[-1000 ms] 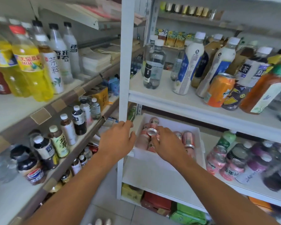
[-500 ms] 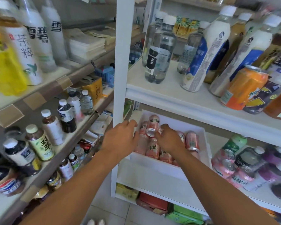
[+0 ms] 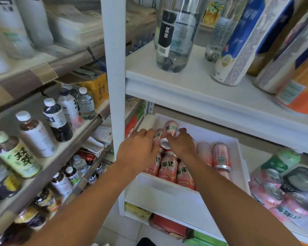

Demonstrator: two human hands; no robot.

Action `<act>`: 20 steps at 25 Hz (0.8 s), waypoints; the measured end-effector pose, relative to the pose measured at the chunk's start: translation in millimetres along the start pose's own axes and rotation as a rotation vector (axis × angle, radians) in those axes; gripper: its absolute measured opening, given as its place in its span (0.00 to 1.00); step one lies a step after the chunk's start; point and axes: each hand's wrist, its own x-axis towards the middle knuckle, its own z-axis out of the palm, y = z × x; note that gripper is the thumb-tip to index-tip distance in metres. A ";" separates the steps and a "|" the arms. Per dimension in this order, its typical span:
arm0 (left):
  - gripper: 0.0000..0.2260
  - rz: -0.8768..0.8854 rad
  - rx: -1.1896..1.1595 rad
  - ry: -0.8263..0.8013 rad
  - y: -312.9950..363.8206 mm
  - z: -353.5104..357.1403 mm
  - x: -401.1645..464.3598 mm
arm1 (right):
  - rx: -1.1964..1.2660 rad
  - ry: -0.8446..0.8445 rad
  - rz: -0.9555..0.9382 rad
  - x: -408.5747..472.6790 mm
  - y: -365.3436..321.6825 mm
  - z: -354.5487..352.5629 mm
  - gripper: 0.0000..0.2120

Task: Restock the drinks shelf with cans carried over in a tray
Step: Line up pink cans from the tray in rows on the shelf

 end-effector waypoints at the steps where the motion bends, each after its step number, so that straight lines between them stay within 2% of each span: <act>1: 0.15 -0.004 0.009 -0.005 0.6 2.8 2.2 | -0.006 0.002 0.003 5.2 1.0 2.3 0.29; 9: 0.16 -0.035 0.022 -0.013 5.1 12.9 12.5 | 0.152 -0.152 0.157 26.9 -4.4 1.8 0.38; 10: 0.16 -0.040 0.019 -0.021 6.6 11.4 10.9 | 0.160 -0.176 0.164 24.6 -4.4 1.6 0.35; 13: 0.15 -0.056 0.004 -0.038 8.2 0.3 1.2 | 0.259 -0.214 0.168 3.6 -2.0 1.9 0.17; 14: 0.14 -0.064 -0.007 -0.039 8.5 -5.8 -3.5 | 0.283 -0.212 0.158 -7.9 -1.9 -1.7 0.16; 20: 0.14 -0.065 -0.051 -0.061 13.3 -46.4 -37.4 | 0.395 -0.048 -0.003 -78.5 0.9 -32.8 0.21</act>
